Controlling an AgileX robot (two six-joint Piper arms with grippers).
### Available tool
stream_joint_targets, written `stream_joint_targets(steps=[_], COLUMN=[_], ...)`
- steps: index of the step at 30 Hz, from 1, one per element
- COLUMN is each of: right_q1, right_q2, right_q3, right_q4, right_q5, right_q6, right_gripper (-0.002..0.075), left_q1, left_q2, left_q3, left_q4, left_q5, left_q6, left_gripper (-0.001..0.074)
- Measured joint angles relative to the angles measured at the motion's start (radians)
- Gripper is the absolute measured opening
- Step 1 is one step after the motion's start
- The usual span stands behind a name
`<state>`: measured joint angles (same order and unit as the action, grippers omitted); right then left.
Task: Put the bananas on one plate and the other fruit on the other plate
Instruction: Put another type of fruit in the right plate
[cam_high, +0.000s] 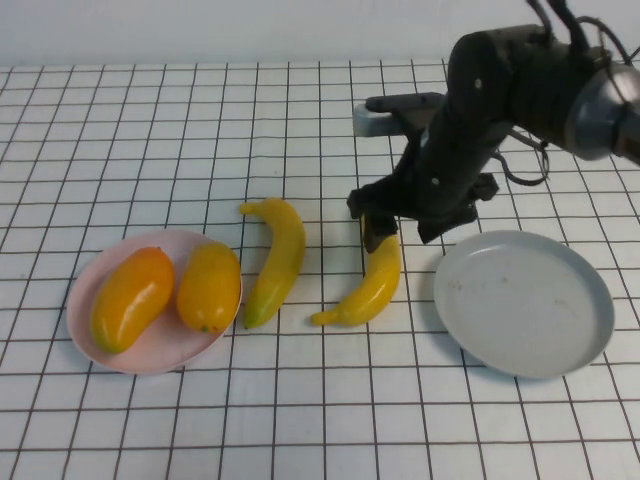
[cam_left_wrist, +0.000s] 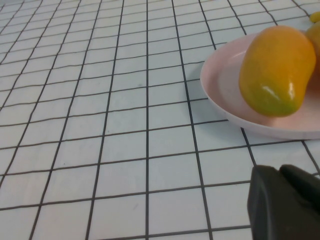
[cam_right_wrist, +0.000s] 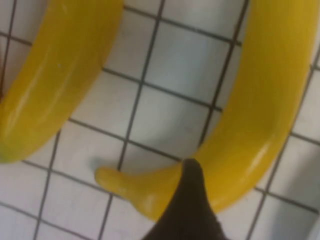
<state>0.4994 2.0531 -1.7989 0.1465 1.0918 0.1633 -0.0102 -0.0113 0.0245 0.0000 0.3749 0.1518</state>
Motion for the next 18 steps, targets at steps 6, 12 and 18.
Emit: stream_joint_targets(steps=[6,12,18], right_q1=[0.007,0.007,0.007], right_q2=[0.143,0.227,0.229], right_q3=[-0.146,-0.188,-0.193], right_q4=[-0.003,-0.038,-0.057], right_q5=[0.006,0.043,0.052], right_q6=[0.020,0.022,0.035], right_gripper=[0.0507,0.0469,0.0318], left_q1=[0.000,0.000,0.000], left_q2=[0.000,0.000,0.000], left_q3=[0.000,0.000,0.000], left_q4=[0.000,0.000,0.000], left_q5=[0.000,0.000,0.000], left_q6=[0.000,0.000,0.000], left_gripper=[-0.0004,-0.0004,-0.0003])
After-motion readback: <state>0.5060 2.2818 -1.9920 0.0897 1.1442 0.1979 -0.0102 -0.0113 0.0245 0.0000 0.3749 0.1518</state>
